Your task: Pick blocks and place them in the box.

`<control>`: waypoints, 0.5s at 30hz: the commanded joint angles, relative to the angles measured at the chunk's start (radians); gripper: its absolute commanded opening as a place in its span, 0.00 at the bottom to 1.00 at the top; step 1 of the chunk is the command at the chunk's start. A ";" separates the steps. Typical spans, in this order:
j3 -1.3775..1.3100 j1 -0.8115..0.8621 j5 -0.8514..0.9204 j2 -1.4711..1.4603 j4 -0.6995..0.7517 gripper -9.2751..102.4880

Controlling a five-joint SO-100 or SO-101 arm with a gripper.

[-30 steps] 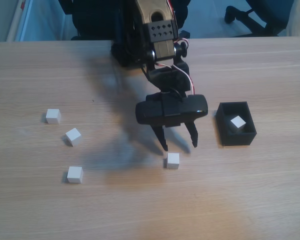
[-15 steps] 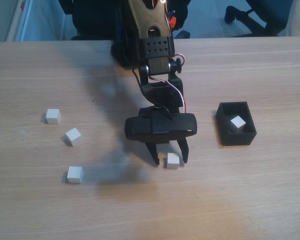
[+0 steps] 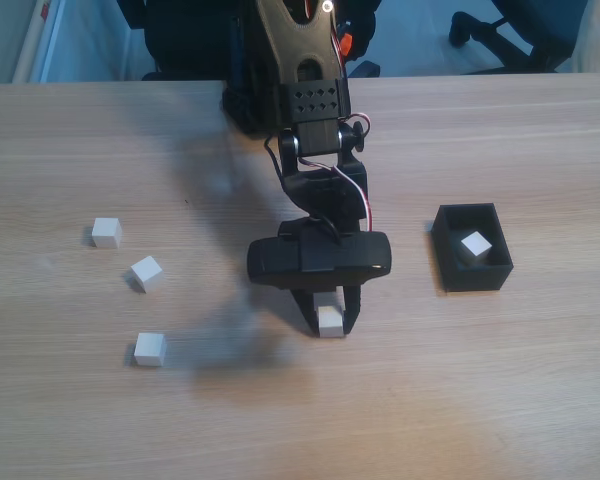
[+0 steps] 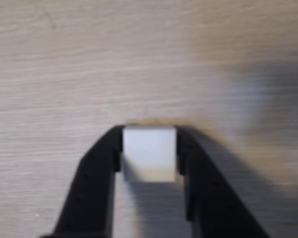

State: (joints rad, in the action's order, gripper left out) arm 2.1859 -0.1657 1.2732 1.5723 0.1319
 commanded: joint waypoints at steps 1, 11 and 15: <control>-0.041 -0.035 -0.026 0.104 0.052 0.08; -0.100 -0.270 -0.187 0.353 0.403 0.08; -0.173 -0.360 -0.253 0.360 0.499 0.08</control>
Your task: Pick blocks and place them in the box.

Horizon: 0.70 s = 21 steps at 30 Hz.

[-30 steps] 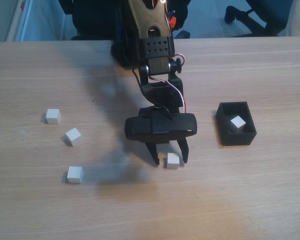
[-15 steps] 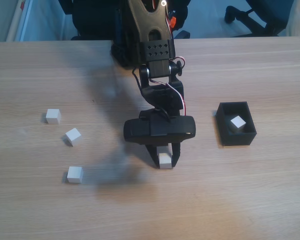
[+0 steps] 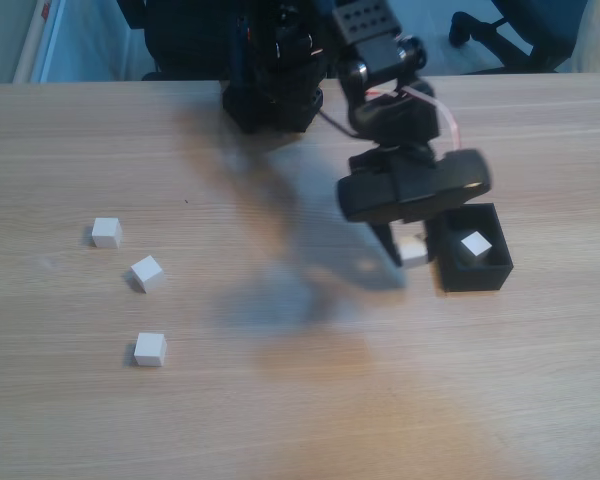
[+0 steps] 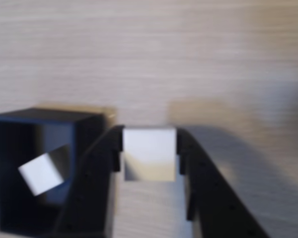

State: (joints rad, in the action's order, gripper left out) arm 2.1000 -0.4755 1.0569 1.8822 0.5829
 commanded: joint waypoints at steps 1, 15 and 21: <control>-0.110 -0.071 -0.052 0.044 0.071 0.08; -0.350 -0.207 -0.173 -0.075 0.233 0.15; -0.344 -0.219 -0.206 -0.072 0.249 0.23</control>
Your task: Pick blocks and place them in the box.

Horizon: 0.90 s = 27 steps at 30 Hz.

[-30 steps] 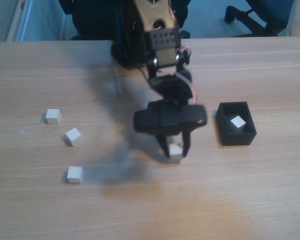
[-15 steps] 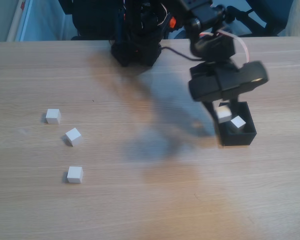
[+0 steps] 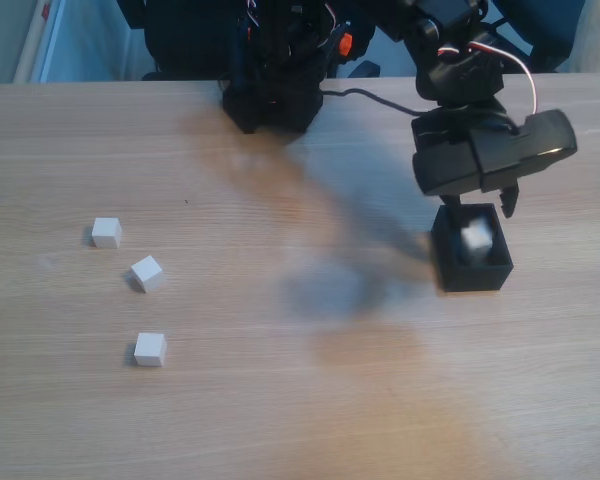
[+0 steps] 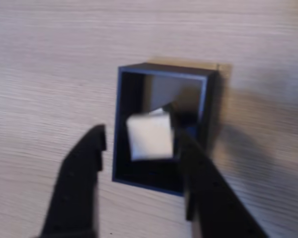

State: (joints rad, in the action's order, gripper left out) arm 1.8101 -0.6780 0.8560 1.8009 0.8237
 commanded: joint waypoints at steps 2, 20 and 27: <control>-0.054 -0.018 -0.005 0.011 0.014 0.23; 0.434 0.462 0.359 0.425 0.029 0.20; 0.448 0.624 0.555 0.453 0.037 0.21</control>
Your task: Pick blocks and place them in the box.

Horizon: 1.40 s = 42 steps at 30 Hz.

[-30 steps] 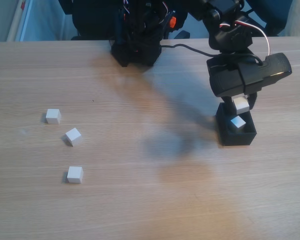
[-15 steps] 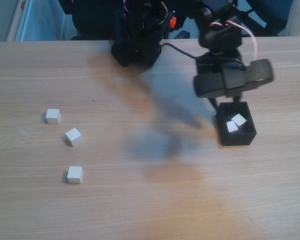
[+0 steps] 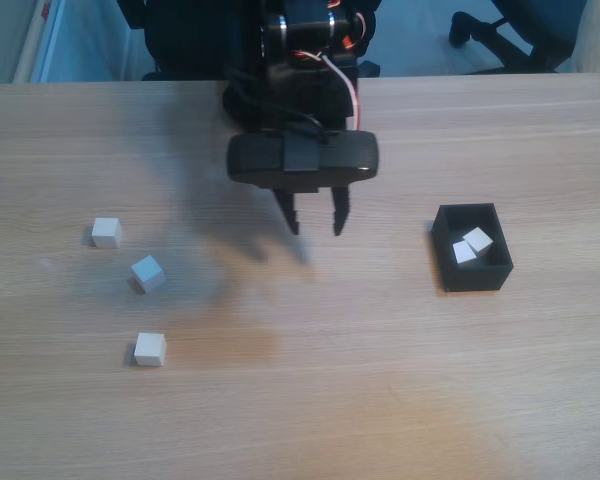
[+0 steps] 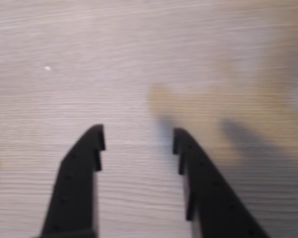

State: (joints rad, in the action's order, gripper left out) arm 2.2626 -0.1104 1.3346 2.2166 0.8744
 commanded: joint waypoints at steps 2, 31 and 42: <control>-0.005 0.100 0.160 0.032 -0.031 0.21; -0.560 0.497 0.532 -0.623 -0.132 0.22; -0.666 0.492 0.500 -0.765 -0.193 0.23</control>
State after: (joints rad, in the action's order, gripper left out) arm 1.6659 0.3896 1.8438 1.4542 0.7056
